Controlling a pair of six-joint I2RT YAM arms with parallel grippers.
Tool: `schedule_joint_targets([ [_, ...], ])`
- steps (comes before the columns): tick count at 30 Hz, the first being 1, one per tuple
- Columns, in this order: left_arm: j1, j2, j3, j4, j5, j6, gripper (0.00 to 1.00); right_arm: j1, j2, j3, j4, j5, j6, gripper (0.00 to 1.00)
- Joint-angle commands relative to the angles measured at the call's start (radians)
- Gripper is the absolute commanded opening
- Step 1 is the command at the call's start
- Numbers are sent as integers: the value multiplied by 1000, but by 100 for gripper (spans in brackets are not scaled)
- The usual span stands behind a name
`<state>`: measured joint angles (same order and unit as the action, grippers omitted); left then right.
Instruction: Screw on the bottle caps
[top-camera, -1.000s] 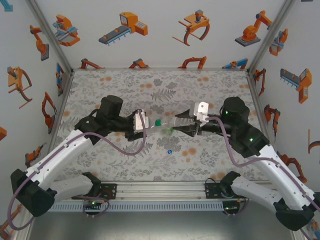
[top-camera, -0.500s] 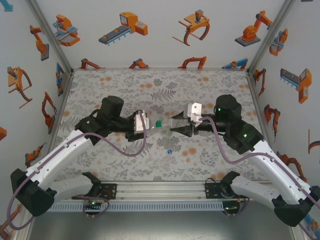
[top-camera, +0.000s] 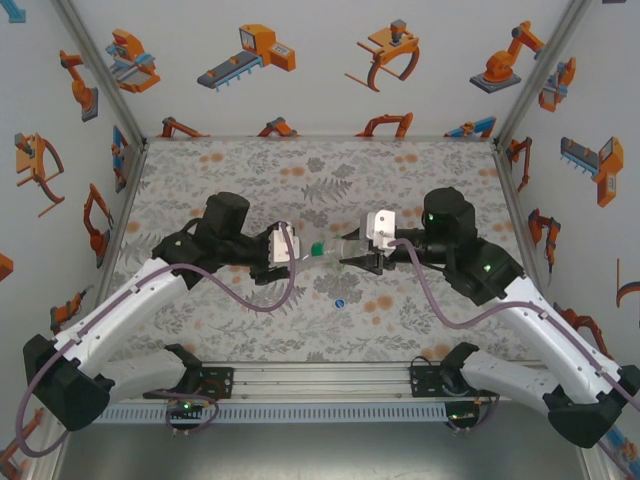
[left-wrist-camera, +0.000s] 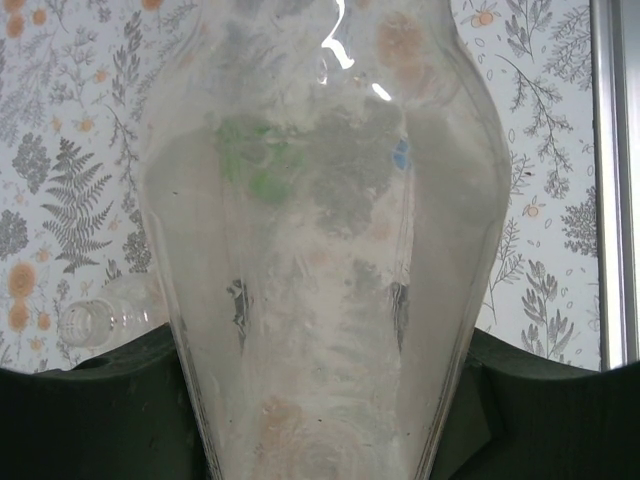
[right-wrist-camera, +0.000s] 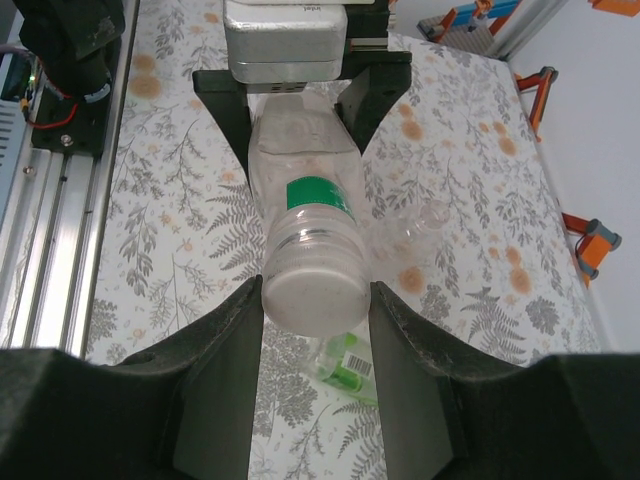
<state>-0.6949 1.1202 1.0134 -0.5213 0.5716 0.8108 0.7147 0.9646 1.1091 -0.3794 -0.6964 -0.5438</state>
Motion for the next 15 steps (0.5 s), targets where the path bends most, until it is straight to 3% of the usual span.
schedule_joint_targets([
  [1,-12,7,39,-14,31,37,0,17,13,47,-4,-1,-31,14],
  [15,-17,10,58,-62,83,56,0,52,44,109,-124,-29,-142,11],
])
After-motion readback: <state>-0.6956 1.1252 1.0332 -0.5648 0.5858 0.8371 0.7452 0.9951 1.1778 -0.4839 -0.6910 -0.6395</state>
